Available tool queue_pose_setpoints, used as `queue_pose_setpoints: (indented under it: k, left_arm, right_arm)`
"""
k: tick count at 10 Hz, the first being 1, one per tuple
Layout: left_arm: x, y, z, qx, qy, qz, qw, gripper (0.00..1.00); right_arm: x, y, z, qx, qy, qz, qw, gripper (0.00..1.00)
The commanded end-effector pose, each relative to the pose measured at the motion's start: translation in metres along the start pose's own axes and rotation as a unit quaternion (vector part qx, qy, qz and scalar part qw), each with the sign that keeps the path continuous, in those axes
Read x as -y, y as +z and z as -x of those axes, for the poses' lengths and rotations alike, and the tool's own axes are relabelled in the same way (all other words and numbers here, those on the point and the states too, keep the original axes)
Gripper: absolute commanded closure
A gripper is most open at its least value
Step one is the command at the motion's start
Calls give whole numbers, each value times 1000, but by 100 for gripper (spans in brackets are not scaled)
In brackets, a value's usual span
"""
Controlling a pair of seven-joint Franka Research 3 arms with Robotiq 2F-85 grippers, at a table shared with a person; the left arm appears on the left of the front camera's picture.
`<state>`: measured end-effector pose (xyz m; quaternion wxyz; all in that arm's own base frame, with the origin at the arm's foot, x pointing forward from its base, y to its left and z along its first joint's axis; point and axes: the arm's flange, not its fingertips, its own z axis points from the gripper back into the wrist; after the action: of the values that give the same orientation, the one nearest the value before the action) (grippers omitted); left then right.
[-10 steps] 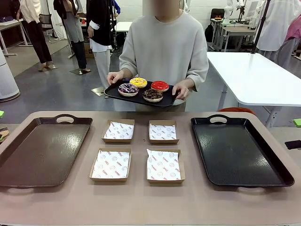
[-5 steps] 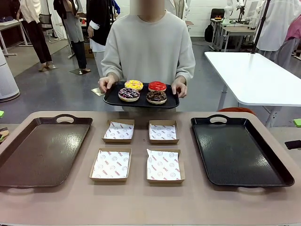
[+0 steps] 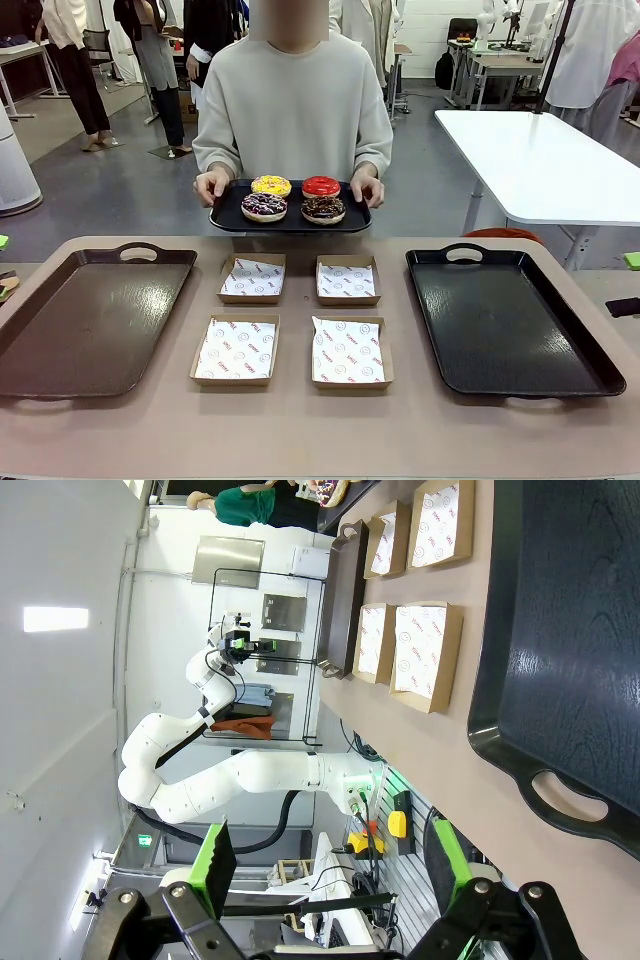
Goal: Individually package the donuts and arrange them on the tray.
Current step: Pick up one Paper togo box.
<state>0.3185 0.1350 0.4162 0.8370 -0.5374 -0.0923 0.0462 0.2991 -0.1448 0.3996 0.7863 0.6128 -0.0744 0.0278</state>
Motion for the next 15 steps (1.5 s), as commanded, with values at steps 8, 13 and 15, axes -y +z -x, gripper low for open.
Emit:
queue_pose_setpoints:
  k: [8, 13, 15]
  left_arm:
    - [-1, 2, 0, 8, 1, 8, 1000, 0]
    - [-1, 2, 0, 8, 1, 8, 1000, 0]
    - [-1, 2, 0, 8, 1, 8, 1000, 0]
  right_arm:
    - [0, 1, 0, 2, 1, -6, 1000, 0]
    - [0, 1, 0, 2, 1, -6, 1000, 0]
    - [0, 1, 0, 2, 1, -6, 1000, 0]
